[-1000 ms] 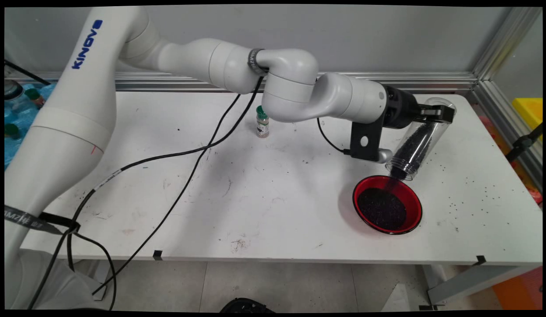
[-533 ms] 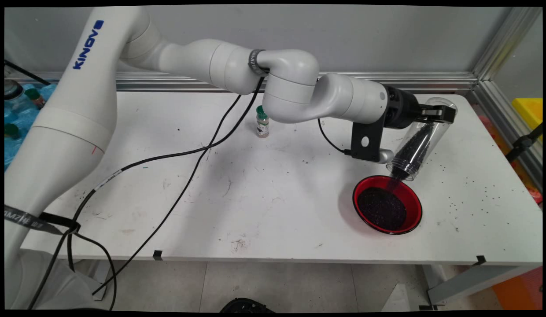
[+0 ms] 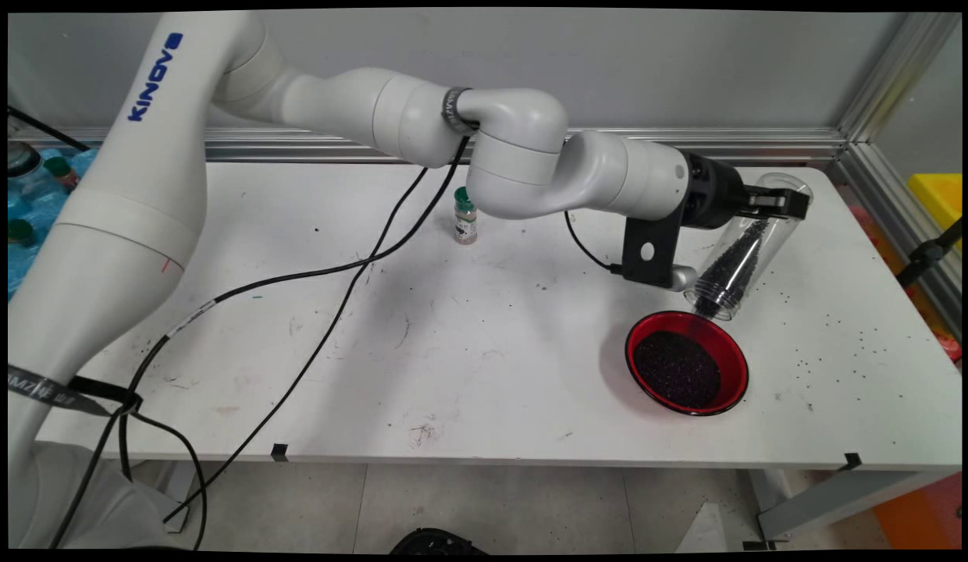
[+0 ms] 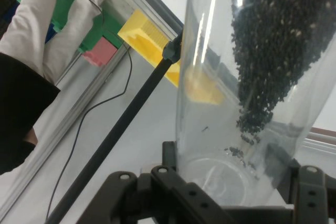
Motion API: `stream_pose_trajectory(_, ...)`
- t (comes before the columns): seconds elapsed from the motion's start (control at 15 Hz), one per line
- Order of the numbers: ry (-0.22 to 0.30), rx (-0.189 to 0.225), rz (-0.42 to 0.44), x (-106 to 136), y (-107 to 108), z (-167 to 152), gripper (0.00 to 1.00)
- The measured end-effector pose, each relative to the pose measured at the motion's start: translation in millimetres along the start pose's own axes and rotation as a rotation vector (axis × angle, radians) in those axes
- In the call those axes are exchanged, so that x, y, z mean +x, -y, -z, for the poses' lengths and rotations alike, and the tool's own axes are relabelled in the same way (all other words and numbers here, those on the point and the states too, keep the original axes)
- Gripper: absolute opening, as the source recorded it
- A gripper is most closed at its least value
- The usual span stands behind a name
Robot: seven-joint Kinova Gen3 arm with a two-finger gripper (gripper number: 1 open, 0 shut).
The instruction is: Pour the black seasoning powder in the red bowl
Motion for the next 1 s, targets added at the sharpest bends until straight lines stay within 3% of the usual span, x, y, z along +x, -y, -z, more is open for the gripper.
stream_pose_trajectory(1.0, -0.002, 0.01, -0.04, 1.0, 1.6, -2.3, 0.0)
